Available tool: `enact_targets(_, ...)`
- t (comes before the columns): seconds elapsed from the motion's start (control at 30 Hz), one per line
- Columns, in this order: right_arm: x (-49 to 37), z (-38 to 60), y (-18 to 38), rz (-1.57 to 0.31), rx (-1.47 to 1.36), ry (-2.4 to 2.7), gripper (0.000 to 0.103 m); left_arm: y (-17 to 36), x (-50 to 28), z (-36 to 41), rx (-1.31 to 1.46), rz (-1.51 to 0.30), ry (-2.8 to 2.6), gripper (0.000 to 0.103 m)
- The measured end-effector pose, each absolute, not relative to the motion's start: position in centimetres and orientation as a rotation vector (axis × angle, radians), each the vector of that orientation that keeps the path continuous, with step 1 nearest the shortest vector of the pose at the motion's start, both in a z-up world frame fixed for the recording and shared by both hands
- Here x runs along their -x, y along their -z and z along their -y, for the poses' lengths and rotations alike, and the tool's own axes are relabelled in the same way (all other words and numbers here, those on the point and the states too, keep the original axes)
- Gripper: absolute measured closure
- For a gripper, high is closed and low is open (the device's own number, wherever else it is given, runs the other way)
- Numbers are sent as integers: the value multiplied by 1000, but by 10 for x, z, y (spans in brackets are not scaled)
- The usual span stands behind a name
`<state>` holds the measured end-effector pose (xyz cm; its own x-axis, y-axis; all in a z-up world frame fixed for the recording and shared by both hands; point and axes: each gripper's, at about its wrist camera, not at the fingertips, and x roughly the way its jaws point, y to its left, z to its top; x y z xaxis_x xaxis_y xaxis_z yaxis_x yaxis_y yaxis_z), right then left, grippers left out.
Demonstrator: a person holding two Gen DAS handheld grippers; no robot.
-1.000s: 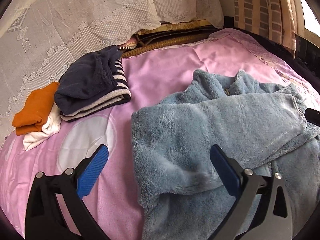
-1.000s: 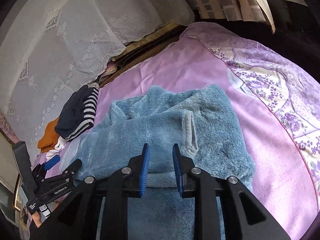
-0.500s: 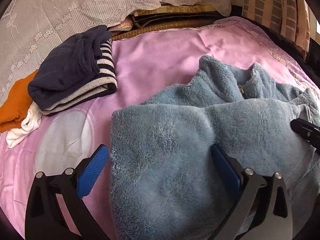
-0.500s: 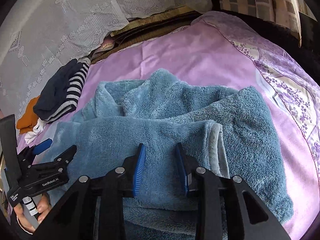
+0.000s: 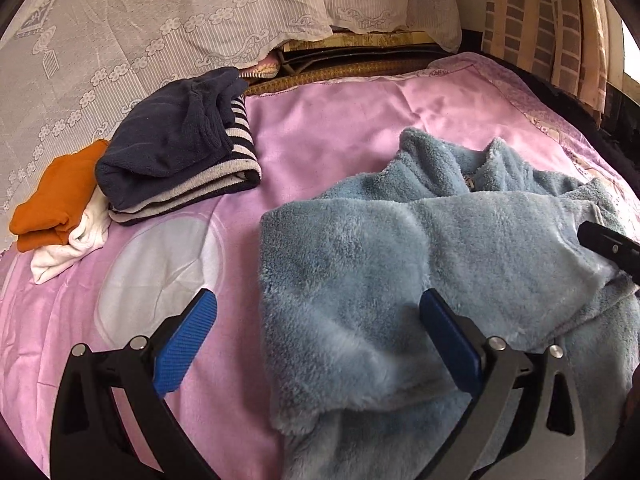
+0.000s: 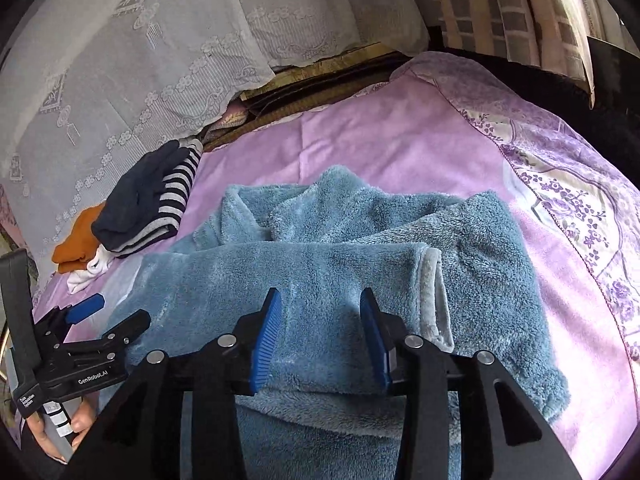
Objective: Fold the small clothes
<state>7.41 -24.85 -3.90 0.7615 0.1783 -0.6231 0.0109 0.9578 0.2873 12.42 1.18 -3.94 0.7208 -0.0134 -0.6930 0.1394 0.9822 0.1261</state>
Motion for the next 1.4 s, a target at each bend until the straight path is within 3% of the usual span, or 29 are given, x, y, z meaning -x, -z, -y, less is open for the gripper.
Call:
enact_targets(0.37,4,270,16,-666,-301,-113,55,33,-65,-44,-148,-756,57,4)
enact_targets(0.73,63,294,30,-796,-266,-87,54,71,1,-63,-160,-918,184,5)
enact_targets(1.0,104,317,15,-885,-207,-100,49,70,56,-87,-42,-1029,405,5)
enact_targets(1.4,141,316,43,-1018,-182,-315,49,73,83,-67,-66,-1022,503,5)
